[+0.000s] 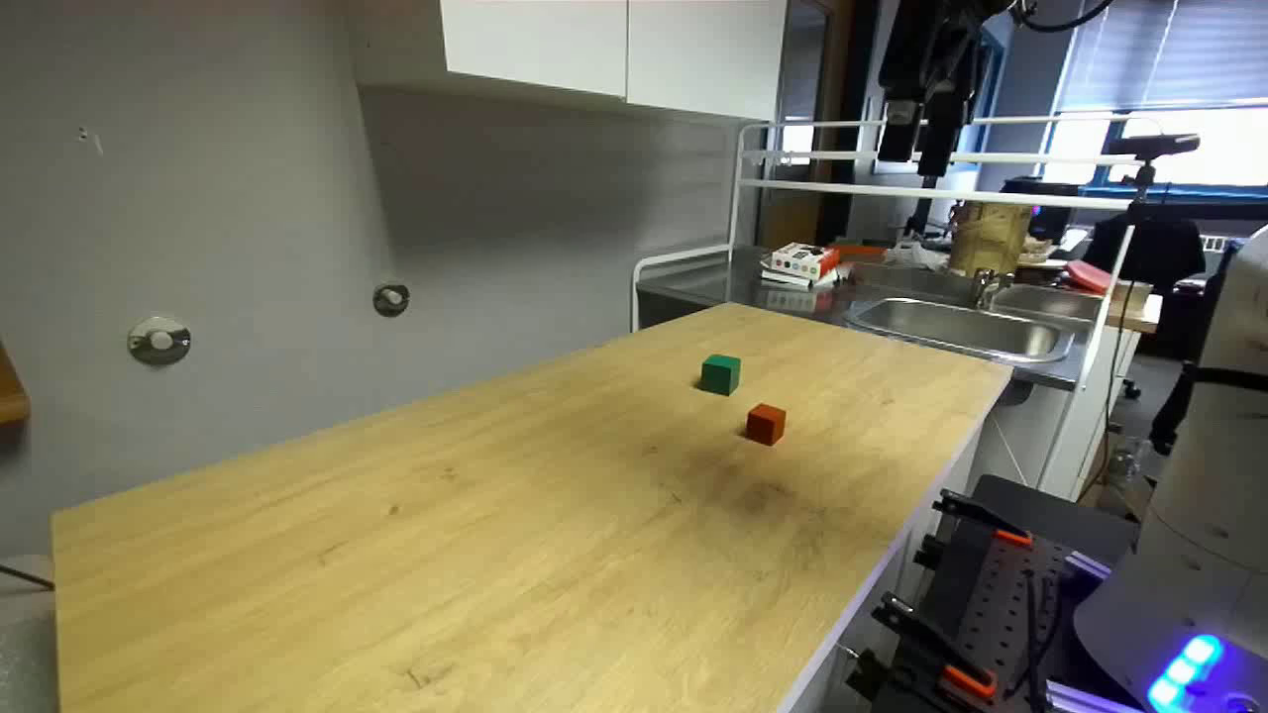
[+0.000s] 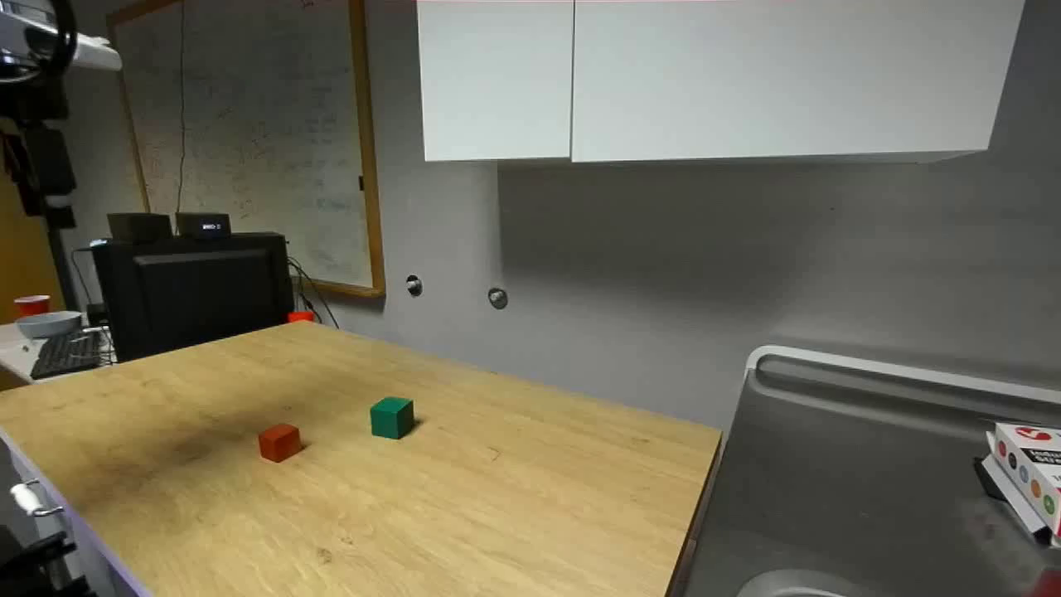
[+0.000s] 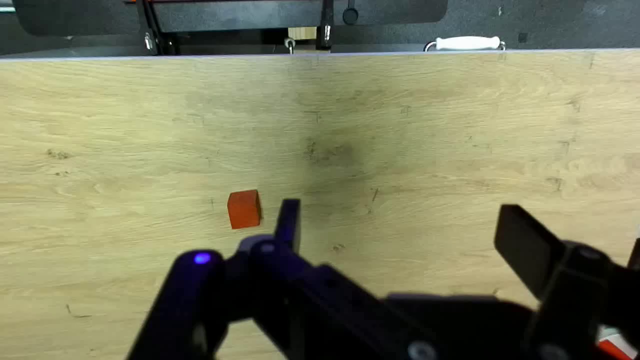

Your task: Put the orange block on top of the green one

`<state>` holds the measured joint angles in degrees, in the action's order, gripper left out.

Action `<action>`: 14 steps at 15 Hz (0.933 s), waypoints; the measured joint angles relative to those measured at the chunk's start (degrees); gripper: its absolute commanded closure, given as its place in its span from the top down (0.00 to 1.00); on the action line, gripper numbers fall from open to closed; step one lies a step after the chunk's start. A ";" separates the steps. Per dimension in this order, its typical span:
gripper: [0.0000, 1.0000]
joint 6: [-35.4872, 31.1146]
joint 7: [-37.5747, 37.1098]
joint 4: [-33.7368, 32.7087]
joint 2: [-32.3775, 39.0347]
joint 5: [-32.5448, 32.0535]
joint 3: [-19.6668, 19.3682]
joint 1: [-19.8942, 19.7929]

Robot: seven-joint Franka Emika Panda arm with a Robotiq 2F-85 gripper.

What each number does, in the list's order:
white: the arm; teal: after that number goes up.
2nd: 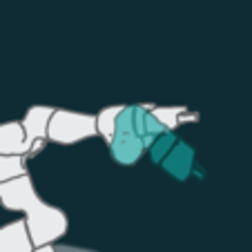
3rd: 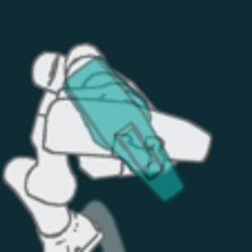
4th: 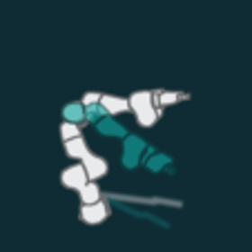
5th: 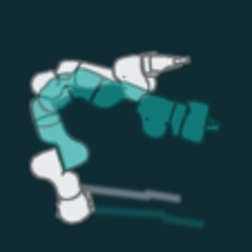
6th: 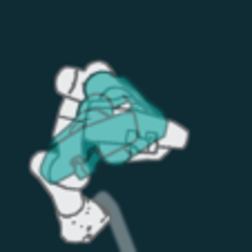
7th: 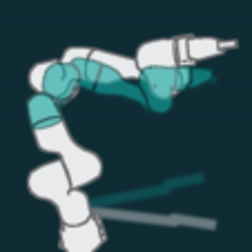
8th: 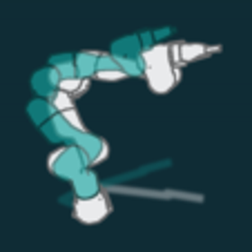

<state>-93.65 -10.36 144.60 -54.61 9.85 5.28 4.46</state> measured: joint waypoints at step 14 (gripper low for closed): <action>1.00 -2.23 0.03 0.74 0.54 -0.08 -0.08 -1.93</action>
<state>-95.87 -10.33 145.34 -54.07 9.77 5.21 2.53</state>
